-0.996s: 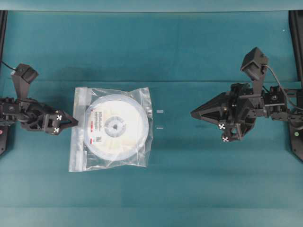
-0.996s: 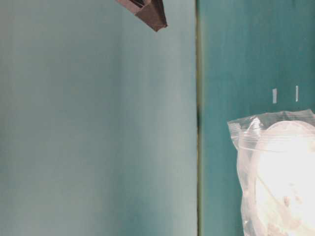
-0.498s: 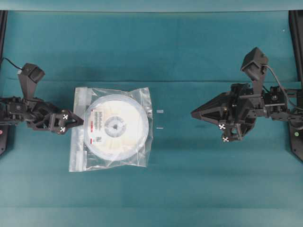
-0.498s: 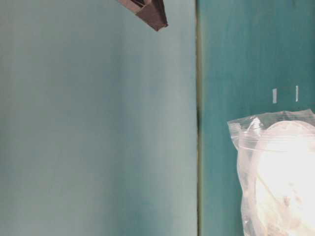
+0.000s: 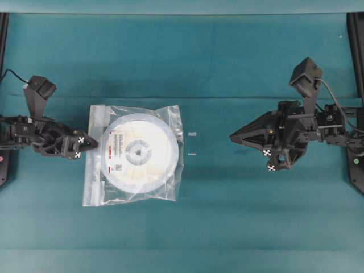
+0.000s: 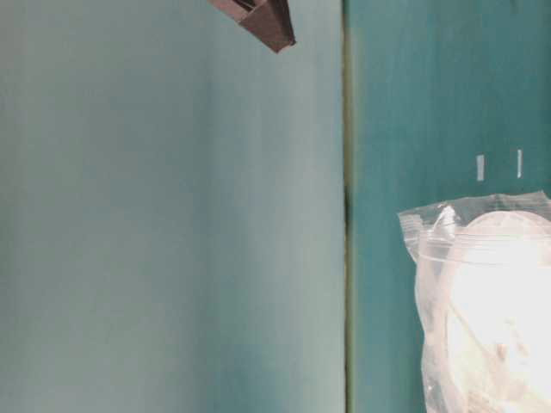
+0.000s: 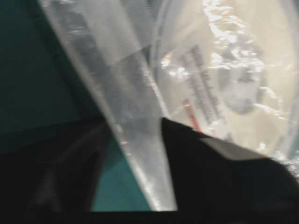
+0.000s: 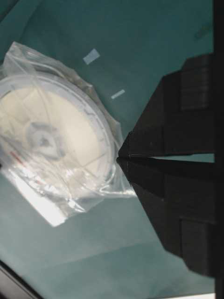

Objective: Take out the reel from the clear zip bag.
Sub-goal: 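Close the left gripper on the bag's left edge near the zip seal, then reach the right gripper into the bag opening and grip the reel rim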

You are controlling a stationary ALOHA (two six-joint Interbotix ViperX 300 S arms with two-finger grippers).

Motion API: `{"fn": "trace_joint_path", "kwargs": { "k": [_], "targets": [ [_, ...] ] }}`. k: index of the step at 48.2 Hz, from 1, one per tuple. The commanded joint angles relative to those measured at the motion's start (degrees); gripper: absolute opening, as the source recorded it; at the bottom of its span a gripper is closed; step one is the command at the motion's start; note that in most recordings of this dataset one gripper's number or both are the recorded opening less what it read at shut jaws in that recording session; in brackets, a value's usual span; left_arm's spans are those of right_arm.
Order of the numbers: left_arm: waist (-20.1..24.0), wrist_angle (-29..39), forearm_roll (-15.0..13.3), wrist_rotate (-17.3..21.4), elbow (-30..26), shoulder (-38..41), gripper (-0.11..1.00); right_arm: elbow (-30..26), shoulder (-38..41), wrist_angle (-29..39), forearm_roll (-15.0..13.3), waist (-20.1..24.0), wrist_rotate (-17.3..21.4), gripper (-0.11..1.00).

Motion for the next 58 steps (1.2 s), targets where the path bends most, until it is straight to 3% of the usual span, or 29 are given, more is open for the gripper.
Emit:
{"fn": "trace_joint_path", "kwargs": {
  "k": [1,7,13,23,29,36,42,53,55,58],
  "targets": [
    [-0.3,1.2,0.2,0.4,-0.8,0.3,0.47,-0.3,-0.4,-0.3,0.1,0.3,0.5,0.00],
    [-0.3,2.1,0.2,1.5,-1.0,0.4,0.17,-0.2,-0.1,-0.1,0.0,0.4,0.6,0.00],
    [-0.3,2.3,0.2,2.4,-1.1,0.4,0.01,-0.2,0.6,-0.1,0.1,0.4,0.6,0.00],
    [-0.2,2.4,0.2,2.5,-1.0,0.5,-0.01,-0.6,3.8,0.5,2.0,0.4,1.6,0.00],
    [-0.2,2.5,0.2,2.5,-1.1,0.5,-0.01,-1.9,6.9,0.6,4.7,0.0,4.8,0.00],
    [-0.2,2.4,0.2,2.5,-1.1,0.6,-0.01,-4.7,12.0,0.6,4.7,-1.1,7.0,0.04],
    [-0.2,2.9,0.2,2.5,-1.1,0.6,-0.01,-7.7,16.7,0.6,5.0,-1.4,8.9,0.21],
    [-0.2,3.3,0.2,2.5,-1.2,0.6,-0.01,-12.7,25.2,0.7,5.9,-1.8,12.7,0.83],
    [-0.2,3.3,0.2,2.5,-1.2,0.5,-0.01,-13.5,26.4,0.7,5.9,-1.6,12.8,0.90],
    [-0.2,3.3,0.2,2.4,-1.2,0.5,-0.01,-14.8,27.7,0.7,5.9,-1.2,12.9,0.91]
  ]
}}
